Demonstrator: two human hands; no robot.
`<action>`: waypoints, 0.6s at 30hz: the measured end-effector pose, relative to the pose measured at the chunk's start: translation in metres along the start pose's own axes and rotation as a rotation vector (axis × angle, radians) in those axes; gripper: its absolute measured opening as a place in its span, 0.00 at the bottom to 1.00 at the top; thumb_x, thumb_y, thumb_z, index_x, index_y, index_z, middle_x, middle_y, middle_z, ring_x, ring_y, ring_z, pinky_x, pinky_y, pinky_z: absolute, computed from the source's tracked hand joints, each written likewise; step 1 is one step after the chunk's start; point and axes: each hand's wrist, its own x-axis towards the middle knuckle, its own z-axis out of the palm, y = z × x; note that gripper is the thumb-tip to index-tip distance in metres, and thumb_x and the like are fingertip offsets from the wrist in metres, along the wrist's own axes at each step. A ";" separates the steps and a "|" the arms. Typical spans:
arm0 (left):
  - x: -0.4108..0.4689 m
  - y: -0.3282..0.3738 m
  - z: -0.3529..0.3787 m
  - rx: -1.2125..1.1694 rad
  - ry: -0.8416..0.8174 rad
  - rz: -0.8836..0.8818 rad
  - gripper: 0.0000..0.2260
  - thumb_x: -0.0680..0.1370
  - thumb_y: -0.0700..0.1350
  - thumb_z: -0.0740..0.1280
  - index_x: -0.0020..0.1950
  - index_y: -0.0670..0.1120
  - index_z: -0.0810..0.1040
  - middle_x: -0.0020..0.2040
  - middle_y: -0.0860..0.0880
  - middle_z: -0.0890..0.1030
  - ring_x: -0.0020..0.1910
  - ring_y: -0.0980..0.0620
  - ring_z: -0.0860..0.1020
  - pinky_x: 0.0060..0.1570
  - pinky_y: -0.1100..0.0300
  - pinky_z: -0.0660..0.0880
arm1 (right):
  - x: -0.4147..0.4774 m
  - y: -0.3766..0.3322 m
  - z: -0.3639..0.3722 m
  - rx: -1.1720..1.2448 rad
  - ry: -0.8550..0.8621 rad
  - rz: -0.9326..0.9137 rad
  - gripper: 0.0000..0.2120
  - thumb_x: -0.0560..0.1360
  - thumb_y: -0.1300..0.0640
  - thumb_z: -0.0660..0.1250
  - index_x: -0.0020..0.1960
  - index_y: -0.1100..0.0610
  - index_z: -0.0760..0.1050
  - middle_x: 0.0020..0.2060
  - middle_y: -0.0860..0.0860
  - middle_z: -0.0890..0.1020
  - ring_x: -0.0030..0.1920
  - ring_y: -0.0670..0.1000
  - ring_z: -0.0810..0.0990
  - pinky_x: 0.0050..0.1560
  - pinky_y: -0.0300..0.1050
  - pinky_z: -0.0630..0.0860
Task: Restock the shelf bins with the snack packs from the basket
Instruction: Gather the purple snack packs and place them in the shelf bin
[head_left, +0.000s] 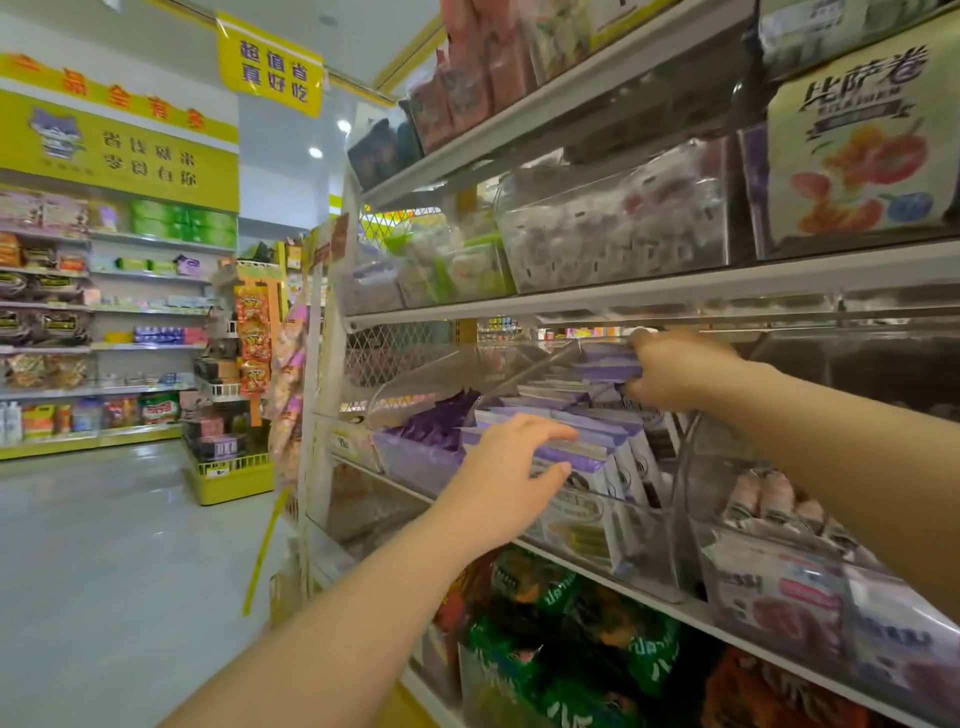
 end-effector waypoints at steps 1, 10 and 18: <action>0.000 -0.002 0.001 -0.002 0.005 0.012 0.16 0.81 0.48 0.63 0.68 0.56 0.72 0.67 0.58 0.71 0.68 0.58 0.67 0.61 0.65 0.65 | 0.007 -0.002 0.003 0.042 -0.120 0.004 0.15 0.76 0.53 0.64 0.59 0.59 0.72 0.42 0.52 0.76 0.40 0.53 0.77 0.36 0.45 0.74; -0.003 -0.009 0.005 -0.045 0.012 0.041 0.16 0.81 0.48 0.63 0.68 0.59 0.71 0.67 0.61 0.70 0.69 0.60 0.65 0.67 0.60 0.63 | 0.033 0.002 0.013 0.164 -0.624 0.084 0.20 0.81 0.53 0.57 0.71 0.59 0.65 0.64 0.60 0.74 0.58 0.58 0.80 0.58 0.54 0.77; -0.034 -0.023 -0.002 -0.073 0.183 0.028 0.14 0.81 0.47 0.62 0.65 0.59 0.74 0.63 0.64 0.70 0.66 0.63 0.66 0.63 0.64 0.64 | -0.013 -0.039 -0.004 0.035 0.117 -0.266 0.16 0.79 0.46 0.58 0.64 0.47 0.74 0.59 0.53 0.79 0.57 0.57 0.76 0.54 0.50 0.74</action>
